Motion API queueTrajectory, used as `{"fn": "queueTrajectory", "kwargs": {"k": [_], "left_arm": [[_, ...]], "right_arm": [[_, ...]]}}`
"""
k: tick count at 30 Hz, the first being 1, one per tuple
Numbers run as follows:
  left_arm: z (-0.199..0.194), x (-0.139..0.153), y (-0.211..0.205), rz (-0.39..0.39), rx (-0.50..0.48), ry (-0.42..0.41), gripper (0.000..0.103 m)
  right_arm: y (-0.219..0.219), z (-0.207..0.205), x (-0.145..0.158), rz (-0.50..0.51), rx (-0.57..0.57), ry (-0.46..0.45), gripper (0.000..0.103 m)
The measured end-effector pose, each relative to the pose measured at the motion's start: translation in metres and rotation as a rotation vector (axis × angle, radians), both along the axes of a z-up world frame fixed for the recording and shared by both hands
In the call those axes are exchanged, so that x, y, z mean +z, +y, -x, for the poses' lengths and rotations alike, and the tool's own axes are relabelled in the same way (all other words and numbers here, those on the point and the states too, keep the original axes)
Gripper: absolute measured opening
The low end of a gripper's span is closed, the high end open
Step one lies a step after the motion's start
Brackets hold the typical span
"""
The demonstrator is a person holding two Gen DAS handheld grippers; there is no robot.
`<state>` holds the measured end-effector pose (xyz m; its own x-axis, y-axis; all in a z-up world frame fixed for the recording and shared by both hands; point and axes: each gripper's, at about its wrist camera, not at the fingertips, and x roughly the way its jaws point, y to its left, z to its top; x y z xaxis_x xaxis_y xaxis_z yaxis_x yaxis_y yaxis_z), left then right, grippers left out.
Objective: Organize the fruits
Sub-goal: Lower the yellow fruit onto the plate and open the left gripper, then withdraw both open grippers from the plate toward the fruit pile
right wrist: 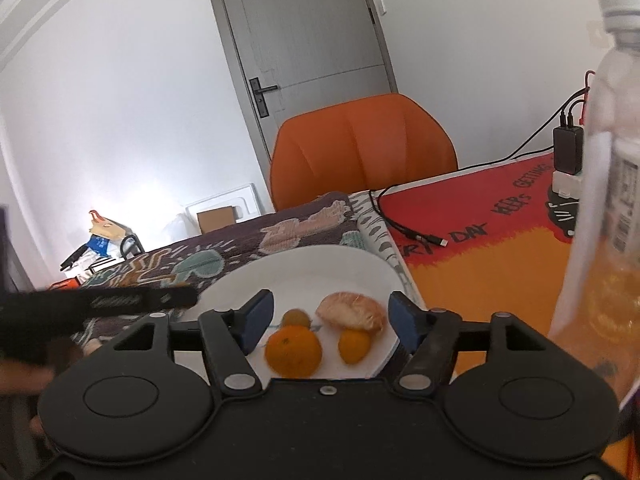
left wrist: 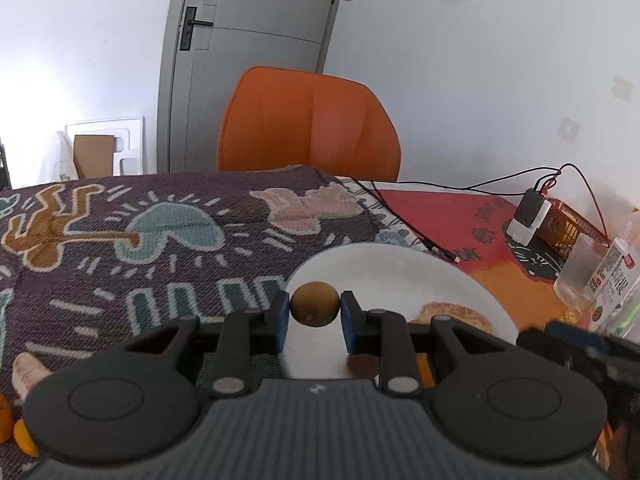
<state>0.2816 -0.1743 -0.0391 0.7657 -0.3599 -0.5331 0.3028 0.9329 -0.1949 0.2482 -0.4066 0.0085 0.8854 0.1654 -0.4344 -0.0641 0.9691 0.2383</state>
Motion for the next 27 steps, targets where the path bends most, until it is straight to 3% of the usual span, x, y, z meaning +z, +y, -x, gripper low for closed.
{"fn": "queueTrajectory", "kwargs": {"k": [6,17,22,27], "left_arm": [[0.01,0.002,0.001,0.003,0.002,-0.018,0.045],[0.046,0.0,0.046,0.015,0.095,-0.009,0.055],[0.064,0.005,0.069,0.017,0.153,-0.035,0.072],[0.082,0.01,0.09,0.006,0.221,-0.061,0.085]], "right_arm": [[0.013,0.013,0.0,0.015,0.027,-0.016,0.075],[0.02,0.02,-0.007,-0.023,0.008,-0.002,0.079],[0.025,0.024,-0.006,-0.038,0.01,-0.002,0.081],[0.033,0.029,-0.005,-0.037,0.02,-0.009,0.095]]}}
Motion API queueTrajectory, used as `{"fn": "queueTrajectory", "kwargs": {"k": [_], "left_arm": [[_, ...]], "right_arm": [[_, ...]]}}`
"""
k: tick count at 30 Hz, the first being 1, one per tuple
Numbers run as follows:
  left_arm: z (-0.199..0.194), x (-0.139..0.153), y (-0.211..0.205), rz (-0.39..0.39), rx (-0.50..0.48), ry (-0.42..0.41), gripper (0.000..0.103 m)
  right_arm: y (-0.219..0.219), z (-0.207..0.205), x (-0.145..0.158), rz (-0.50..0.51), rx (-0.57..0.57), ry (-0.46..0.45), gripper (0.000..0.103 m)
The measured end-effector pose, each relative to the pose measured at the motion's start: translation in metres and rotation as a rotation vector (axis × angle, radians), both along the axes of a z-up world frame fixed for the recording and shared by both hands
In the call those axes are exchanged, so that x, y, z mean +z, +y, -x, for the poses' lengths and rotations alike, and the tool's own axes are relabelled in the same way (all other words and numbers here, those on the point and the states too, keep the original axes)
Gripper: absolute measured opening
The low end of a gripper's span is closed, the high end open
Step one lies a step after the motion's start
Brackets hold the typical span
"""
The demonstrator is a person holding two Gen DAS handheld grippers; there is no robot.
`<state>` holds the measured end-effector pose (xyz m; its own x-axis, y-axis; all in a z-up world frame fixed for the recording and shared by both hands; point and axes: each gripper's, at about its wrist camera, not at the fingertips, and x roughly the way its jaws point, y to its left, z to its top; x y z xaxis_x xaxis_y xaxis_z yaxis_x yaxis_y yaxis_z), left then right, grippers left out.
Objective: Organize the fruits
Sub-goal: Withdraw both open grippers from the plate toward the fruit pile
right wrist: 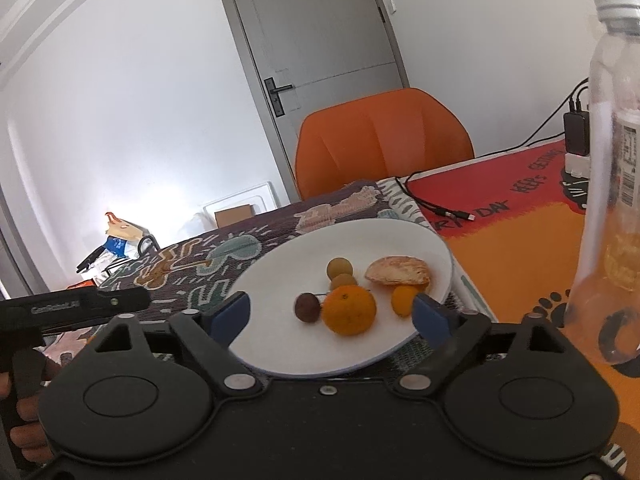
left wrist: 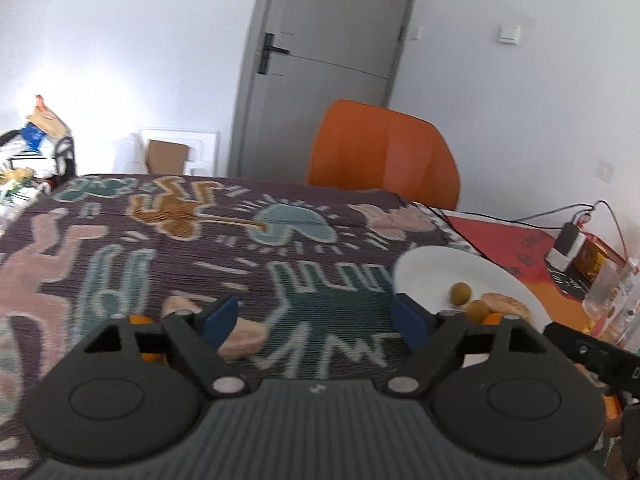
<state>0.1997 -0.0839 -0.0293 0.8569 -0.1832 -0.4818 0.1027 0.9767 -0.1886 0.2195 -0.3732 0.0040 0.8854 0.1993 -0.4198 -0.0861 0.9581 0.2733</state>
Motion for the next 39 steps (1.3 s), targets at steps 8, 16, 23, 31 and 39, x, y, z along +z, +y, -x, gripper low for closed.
{"fn": "queueTrajectory", "kwargs": {"k": [8,16,23,31,39], "left_arm": [[0.024,0.001,0.036,-0.024,0.083,-0.013,0.088],[0.036,-0.007,0.068,-0.037,0.144,0.006,0.088],[0.039,-0.014,0.096,-0.01,0.189,0.008,0.088],[0.037,-0.023,0.123,0.022,0.24,0.013,0.081],[0.034,-0.036,0.136,0.053,0.235,0.045,0.057]], "right_arm": [[0.02,0.002,-0.001,-0.005,0.039,0.005,0.097],[0.04,0.004,0.0,-0.004,0.089,0.007,0.103],[0.063,0.004,0.002,0.019,0.146,0.006,0.103],[0.09,0.001,0.004,0.018,0.233,0.004,0.103],[0.122,-0.003,-0.001,0.061,0.305,0.017,0.098]]}}
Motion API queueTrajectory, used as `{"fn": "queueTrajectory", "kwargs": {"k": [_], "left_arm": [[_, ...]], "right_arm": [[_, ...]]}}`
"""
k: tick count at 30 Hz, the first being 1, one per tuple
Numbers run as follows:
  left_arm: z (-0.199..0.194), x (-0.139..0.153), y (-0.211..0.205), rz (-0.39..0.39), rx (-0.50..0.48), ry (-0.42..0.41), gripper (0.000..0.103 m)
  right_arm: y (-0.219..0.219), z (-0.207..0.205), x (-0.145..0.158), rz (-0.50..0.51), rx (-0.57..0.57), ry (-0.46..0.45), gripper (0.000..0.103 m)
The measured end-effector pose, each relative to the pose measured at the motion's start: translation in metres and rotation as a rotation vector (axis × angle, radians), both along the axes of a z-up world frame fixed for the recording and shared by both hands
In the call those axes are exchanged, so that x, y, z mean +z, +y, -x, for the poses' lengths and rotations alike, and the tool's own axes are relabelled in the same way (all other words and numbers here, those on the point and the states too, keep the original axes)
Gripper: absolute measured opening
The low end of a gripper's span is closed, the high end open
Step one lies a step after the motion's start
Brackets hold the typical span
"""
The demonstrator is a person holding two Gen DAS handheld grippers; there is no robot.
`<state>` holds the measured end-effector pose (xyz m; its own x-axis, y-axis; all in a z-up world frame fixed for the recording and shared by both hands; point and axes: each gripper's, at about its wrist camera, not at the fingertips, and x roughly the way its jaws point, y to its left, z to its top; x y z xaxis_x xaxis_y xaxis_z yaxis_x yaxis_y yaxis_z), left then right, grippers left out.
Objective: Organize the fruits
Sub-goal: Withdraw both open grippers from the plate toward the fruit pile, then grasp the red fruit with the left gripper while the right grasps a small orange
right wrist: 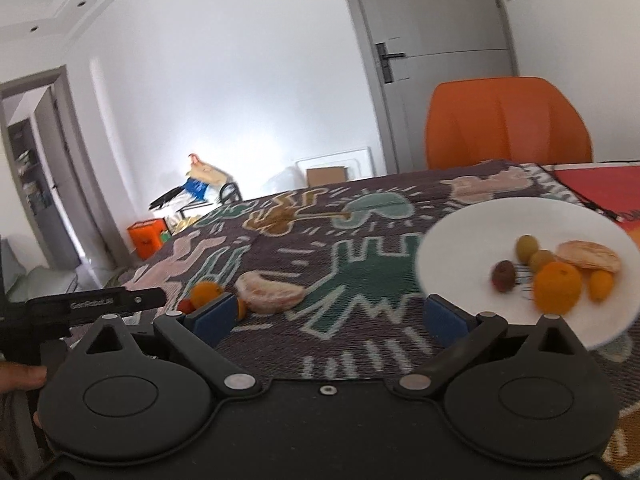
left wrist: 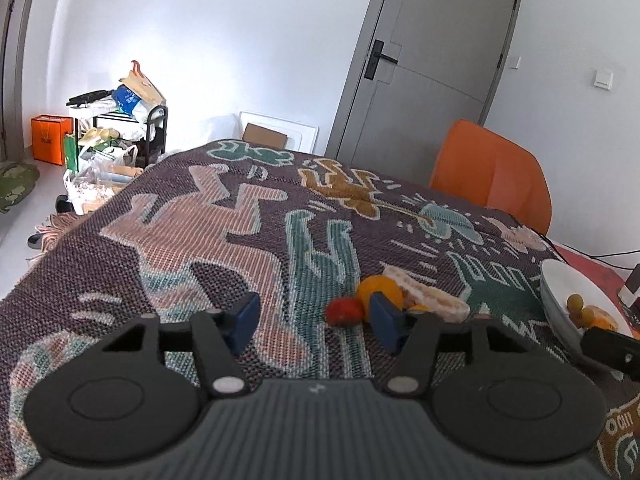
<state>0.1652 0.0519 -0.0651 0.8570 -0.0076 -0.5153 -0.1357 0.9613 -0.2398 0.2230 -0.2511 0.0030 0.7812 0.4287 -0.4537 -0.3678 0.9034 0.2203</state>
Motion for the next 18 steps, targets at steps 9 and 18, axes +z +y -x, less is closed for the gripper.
{"fn": "queueTrajectory", "kwargs": {"k": [9,18], "left_arm": [[-0.01,-0.012,-0.001,0.029,-0.032,0.024,0.041],[-0.022,-0.018,-0.008,0.024,-0.052,0.026,0.033]], "right_arm": [[0.024,-0.004,-0.009,0.024,0.061,0.032,0.086],[0.031,-0.009,-0.014,0.032,0.077,0.06,0.081]]}}
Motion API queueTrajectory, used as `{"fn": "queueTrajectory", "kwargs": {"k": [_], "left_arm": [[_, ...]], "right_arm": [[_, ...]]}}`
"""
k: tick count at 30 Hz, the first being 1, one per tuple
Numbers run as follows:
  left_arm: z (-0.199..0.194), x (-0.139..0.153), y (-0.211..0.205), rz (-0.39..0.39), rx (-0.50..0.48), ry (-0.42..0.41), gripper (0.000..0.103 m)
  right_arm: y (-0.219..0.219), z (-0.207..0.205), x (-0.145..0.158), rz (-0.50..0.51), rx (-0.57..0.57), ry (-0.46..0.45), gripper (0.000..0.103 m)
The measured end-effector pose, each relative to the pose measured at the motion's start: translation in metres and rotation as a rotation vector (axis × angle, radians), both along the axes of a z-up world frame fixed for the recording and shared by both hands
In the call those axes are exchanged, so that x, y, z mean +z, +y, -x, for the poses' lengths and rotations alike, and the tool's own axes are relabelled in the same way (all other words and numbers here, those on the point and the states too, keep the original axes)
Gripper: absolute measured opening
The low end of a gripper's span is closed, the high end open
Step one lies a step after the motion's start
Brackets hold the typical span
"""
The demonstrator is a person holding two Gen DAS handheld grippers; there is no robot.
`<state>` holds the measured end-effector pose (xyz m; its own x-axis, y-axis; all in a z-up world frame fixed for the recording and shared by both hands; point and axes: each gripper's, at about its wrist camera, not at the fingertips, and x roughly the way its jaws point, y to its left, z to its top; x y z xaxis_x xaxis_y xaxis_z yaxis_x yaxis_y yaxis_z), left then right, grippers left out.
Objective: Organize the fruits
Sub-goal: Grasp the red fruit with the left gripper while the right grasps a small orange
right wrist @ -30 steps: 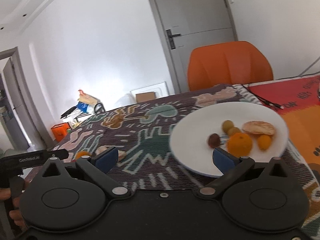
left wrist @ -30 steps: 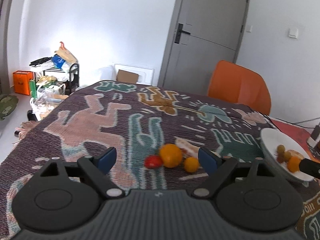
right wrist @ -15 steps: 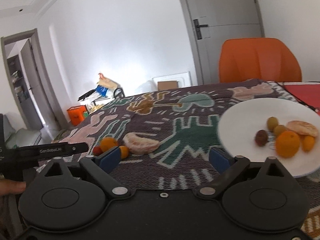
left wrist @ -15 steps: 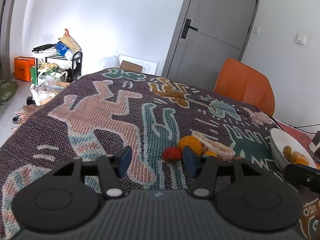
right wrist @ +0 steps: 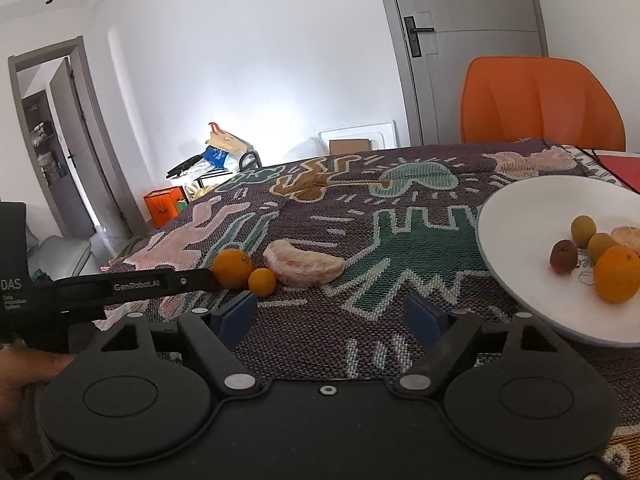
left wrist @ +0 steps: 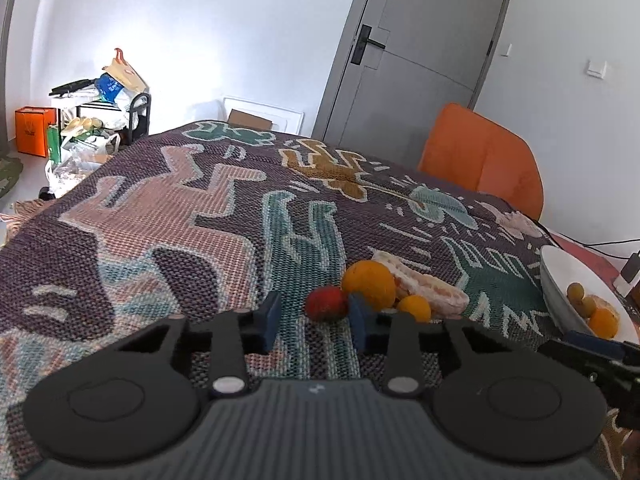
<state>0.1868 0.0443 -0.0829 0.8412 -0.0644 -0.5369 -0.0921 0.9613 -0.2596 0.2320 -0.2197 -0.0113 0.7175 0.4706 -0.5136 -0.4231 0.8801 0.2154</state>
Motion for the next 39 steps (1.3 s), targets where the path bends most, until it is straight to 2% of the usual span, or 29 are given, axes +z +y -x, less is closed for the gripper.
{"fn": "queueTrajectory", "kwargs": {"k": [4,7,11,13,16,18,25,29,35,37,38,39], "left_arm": [[-0.004,-0.003,0.0,0.006,-0.004,0.009,0.022],[-0.001,-0.002,0.003,0.021,0.0,-0.006,0.022],[0.007,0.005,0.006,0.028,0.006,-0.024,0.022],[0.01,0.008,0.009,0.033,0.01,-0.03,0.022],[0.015,0.011,0.014,0.033,0.019,-0.035,0.022],[0.017,0.013,0.018,0.034,0.024,-0.035,0.022],[0.025,0.017,0.032,0.034,0.051,-0.035,0.022],[0.029,0.019,0.038,0.033,0.058,-0.04,0.022],[0.032,0.019,0.044,0.035,0.064,-0.038,0.022],[0.032,0.018,0.044,0.037,0.063,-0.035,0.022],[0.032,0.018,0.043,0.037,0.061,-0.034,0.022],[0.032,0.019,0.043,0.035,0.06,-0.035,0.022]], "right_arm": [[0.004,-0.003,-0.001,0.004,0.01,0.006,0.081],[0.009,-0.007,-0.002,0.002,0.017,0.017,0.081],[0.016,-0.012,-0.002,-0.002,0.038,0.027,0.075],[0.022,-0.016,-0.003,0.001,0.052,0.034,0.07],[0.029,-0.021,-0.006,0.01,0.067,0.047,0.056],[0.033,-0.023,-0.008,0.017,0.074,0.054,0.052],[0.052,-0.03,-0.009,0.031,0.109,0.063,0.05],[0.064,-0.037,-0.013,0.046,0.12,0.075,0.041],[0.077,-0.045,-0.018,0.058,0.125,0.092,0.04],[0.081,-0.046,-0.019,0.064,0.131,0.089,0.033],[0.082,-0.046,-0.02,0.068,0.131,0.089,0.024],[0.082,-0.047,-0.02,0.068,0.127,0.09,0.021]]}}
